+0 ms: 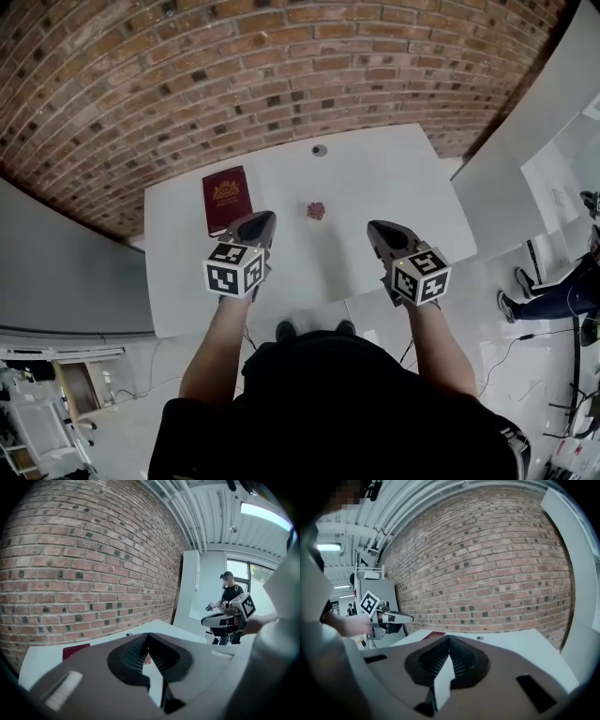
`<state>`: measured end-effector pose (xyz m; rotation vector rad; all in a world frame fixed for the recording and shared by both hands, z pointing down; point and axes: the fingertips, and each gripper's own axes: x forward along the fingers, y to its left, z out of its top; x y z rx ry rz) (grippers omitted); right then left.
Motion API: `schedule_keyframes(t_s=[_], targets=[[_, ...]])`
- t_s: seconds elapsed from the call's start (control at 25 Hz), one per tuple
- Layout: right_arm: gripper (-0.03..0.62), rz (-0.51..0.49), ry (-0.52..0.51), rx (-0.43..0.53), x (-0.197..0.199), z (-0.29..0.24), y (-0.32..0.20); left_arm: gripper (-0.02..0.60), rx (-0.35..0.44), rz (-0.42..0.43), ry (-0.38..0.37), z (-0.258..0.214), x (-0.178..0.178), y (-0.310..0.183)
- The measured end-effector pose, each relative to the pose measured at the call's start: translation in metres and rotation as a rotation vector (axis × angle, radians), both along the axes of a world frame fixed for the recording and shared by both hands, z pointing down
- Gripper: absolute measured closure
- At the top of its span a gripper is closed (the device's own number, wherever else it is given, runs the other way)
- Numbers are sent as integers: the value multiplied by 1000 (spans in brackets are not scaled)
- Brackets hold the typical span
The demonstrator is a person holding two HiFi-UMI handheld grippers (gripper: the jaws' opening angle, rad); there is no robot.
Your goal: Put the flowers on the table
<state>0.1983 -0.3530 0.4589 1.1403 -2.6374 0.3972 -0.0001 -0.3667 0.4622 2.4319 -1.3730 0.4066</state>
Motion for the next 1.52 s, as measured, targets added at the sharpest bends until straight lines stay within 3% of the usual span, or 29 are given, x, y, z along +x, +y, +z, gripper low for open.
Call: schedule_keyframes(t_s=[0.36, 0.64, 1.52], targets=[[580, 18, -71, 138, 7, -64, -3, 569, 65, -19, -2, -29, -9, -12], [582, 36, -70, 214, 7, -89, -6, 570, 97, -38, 1, -43, -21, -13], [582, 63, -54, 162, -3, -61, -4, 569, 60, -59, 9, -25, -47, -11]])
